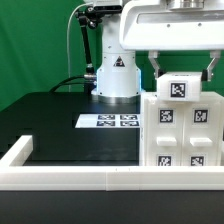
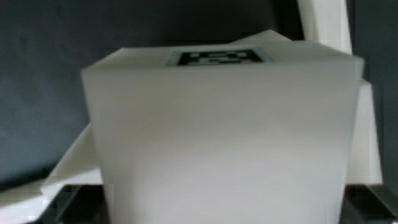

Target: Assemble cabinet

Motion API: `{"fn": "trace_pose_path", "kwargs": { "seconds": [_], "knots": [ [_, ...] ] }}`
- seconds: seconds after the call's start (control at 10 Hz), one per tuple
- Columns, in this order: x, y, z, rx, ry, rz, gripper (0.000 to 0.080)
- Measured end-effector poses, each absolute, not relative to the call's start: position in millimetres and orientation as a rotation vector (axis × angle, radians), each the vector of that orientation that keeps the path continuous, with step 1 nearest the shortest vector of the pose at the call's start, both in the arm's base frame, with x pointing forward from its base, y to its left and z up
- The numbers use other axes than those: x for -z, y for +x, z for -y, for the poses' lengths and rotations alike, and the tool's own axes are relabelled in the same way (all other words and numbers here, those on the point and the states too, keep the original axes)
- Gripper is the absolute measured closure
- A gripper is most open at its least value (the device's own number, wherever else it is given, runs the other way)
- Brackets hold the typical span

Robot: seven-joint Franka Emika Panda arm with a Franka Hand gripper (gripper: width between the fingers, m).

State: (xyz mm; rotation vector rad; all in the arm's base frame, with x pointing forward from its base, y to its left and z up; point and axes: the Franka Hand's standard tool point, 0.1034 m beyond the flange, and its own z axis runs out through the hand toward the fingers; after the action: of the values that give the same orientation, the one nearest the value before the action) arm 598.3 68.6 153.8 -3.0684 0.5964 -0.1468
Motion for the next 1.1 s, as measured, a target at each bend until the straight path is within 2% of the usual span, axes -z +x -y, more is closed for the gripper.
{"fn": "trace_pose_path", "kwargs": {
  "seconds": [0.8,1.1],
  "knots": [
    [-154.6,594,-95,0.125,-2.445,-1.797,0.0236],
    [-154.9,596,-103,0.102,-2.211,-2.021,0.0236]
  ]
}}
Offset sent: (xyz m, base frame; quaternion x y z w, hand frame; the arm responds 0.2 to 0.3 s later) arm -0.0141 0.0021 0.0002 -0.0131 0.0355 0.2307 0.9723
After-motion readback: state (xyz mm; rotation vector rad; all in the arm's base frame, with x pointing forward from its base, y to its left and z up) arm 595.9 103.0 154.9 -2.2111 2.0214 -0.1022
